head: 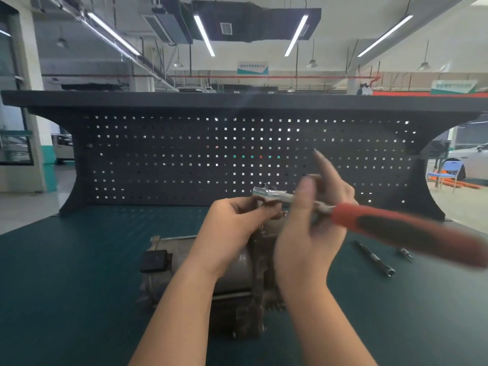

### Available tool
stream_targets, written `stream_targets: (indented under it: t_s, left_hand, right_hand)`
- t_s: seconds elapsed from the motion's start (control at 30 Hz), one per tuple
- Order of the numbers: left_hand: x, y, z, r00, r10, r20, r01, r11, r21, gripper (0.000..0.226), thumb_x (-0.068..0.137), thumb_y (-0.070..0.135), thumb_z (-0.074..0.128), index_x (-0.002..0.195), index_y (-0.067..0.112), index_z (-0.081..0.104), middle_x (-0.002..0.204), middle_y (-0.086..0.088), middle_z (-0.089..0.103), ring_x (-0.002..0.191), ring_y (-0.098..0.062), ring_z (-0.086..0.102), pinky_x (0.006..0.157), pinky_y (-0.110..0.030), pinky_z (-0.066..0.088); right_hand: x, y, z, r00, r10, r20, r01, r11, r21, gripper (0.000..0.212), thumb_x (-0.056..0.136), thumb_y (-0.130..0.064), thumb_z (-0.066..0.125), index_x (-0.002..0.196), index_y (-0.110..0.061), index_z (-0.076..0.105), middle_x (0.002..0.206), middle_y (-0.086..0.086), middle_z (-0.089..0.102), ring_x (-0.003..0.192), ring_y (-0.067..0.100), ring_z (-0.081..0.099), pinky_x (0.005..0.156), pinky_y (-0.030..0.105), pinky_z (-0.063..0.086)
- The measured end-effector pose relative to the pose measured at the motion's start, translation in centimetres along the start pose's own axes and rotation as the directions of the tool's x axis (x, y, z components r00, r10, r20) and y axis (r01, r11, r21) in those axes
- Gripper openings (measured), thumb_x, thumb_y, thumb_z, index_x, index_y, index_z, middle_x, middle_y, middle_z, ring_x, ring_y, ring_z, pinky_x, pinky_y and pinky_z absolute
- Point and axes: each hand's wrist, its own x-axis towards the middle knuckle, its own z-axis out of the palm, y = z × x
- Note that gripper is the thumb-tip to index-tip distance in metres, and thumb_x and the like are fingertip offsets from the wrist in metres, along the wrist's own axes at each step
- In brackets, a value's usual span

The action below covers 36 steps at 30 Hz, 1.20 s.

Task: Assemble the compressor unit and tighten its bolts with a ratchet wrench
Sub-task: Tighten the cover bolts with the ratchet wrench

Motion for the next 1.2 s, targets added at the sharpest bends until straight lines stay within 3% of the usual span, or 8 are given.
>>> stream_targets:
  t_s: [0.07, 0.2, 0.3, 0.4, 0.6, 0.9, 1.1, 1.2]
  left_hand:
    - [0.2, -0.3, -0.3, 0.999, -0.022, -0.024, 0.023, 0.998, 0.063, 0.018, 0.092, 0.012, 0.065, 0.09, -0.004, 0.072, 0.083, -0.008, 0.071, 0.075, -0.019, 0.063, 0.072, -0.036, 0.05]
    - [0.0, -0.1, -0.3, 1.0, -0.006, -0.015, 0.007, 0.996, 0.09, 0.029, 0.093, 0.007, 0.061, 0.066, 0.012, 0.072, 0.063, 0.004, 0.068, 0.059, -0.006, 0.06, 0.056, -0.02, 0.048]
    - [-0.1, 0.2, 0.0, 1.0, 0.01, 0.024, -0.01, 1.0, 0.014, 0.013, 0.088, 0.012, 0.068, 0.081, 0.013, 0.079, 0.084, -0.004, 0.078, 0.082, -0.013, 0.073, 0.082, -0.028, 0.056]
    - [0.0, 0.1, 0.2, 1.0, 0.023, 0.001, -0.023, 0.999, 0.049, 0.011, 0.087, 0.018, 0.07, 0.085, 0.013, 0.079, 0.088, -0.003, 0.078, 0.096, -0.023, 0.072, 0.094, -0.043, 0.052]
    - [-0.2, 0.3, 0.1, 0.999, -0.041, 0.033, 0.043, 0.995, -0.088, 0.011, 0.086, 0.01, 0.072, 0.094, 0.003, 0.076, 0.094, -0.018, 0.075, 0.089, -0.028, 0.07, 0.086, -0.046, 0.053]
    - [-0.3, 0.4, 0.1, 0.989, -0.055, 0.137, 0.067, 0.994, -0.086, 0.018, 0.087, 0.02, 0.071, 0.087, 0.004, 0.076, 0.073, -0.006, 0.073, 0.065, -0.013, 0.067, 0.056, -0.024, 0.052]
    - [-0.5, 0.5, 0.5, 0.999, 0.02, 0.044, -0.032, 0.952, 0.304, 0.027, 0.073, 0.04, 0.07, 0.097, 0.029, 0.073, 0.086, 0.012, 0.074, 0.079, -0.004, 0.063, 0.07, -0.024, 0.053]
    - [-0.3, 0.3, 1.7, 0.997, -0.074, 0.034, 0.024, 0.662, 0.749, 0.089, 0.058, 0.089, 0.043, 0.137, 0.049, 0.042, 0.141, 0.016, 0.052, 0.127, -0.014, 0.049, 0.101, -0.037, 0.042]
  right_hand:
    - [-1.8, -0.8, 1.1, 0.957, -0.274, 0.099, 0.287, 0.944, -0.16, 0.033, 0.098, -0.046, 0.04, 0.128, -0.039, 0.05, 0.11, -0.016, 0.046, 0.109, 0.006, 0.038, 0.093, 0.045, 0.039]
    - [-1.8, -0.8, 1.3, 0.963, -0.255, 0.082, 0.267, 0.945, -0.191, 0.043, 0.097, -0.05, 0.034, 0.133, -0.031, 0.047, 0.111, -0.017, 0.051, 0.112, 0.0, 0.034, 0.099, 0.037, 0.031]
    - [0.9, 1.0, -0.5, 0.987, 0.146, -0.064, -0.147, 0.989, -0.024, 0.05, 0.087, -0.052, 0.041, 0.129, -0.028, 0.052, 0.107, -0.016, 0.051, 0.113, 0.019, 0.048, 0.104, 0.046, 0.035]
    - [1.7, 2.4, -0.7, 0.849, 0.527, -0.028, -0.519, 0.844, 0.138, 0.055, 0.085, -0.052, 0.05, 0.137, -0.036, 0.046, 0.114, -0.02, 0.046, 0.119, 0.01, 0.046, 0.113, 0.041, 0.029]
    - [-0.9, -0.6, 0.6, 0.995, -0.091, -0.033, 0.092, 0.996, 0.013, 0.044, 0.097, -0.048, 0.04, 0.14, -0.036, 0.041, 0.116, -0.019, 0.039, 0.113, 0.019, 0.046, 0.097, 0.036, 0.04]
    - [-1.4, -1.2, 0.5, 0.993, -0.107, 0.043, 0.107, 0.994, -0.003, 0.032, 0.097, -0.054, 0.036, 0.117, -0.041, 0.057, 0.095, -0.02, 0.043, 0.076, 0.001, 0.055, 0.069, 0.011, 0.045]
    - [-0.1, -2.4, -0.3, 0.992, -0.123, -0.001, 0.123, 0.989, 0.086, 0.022, 0.094, -0.047, 0.045, 0.092, -0.039, 0.065, 0.087, -0.018, 0.052, 0.067, 0.003, 0.059, 0.064, 0.021, 0.05]
    - [2.8, -1.9, -1.9, 0.959, 0.133, -0.249, -0.025, 0.919, 0.394, 0.025, 0.096, -0.034, 0.043, 0.086, -0.017, 0.059, 0.064, -0.004, 0.058, 0.046, 0.013, 0.058, 0.041, 0.022, 0.042]
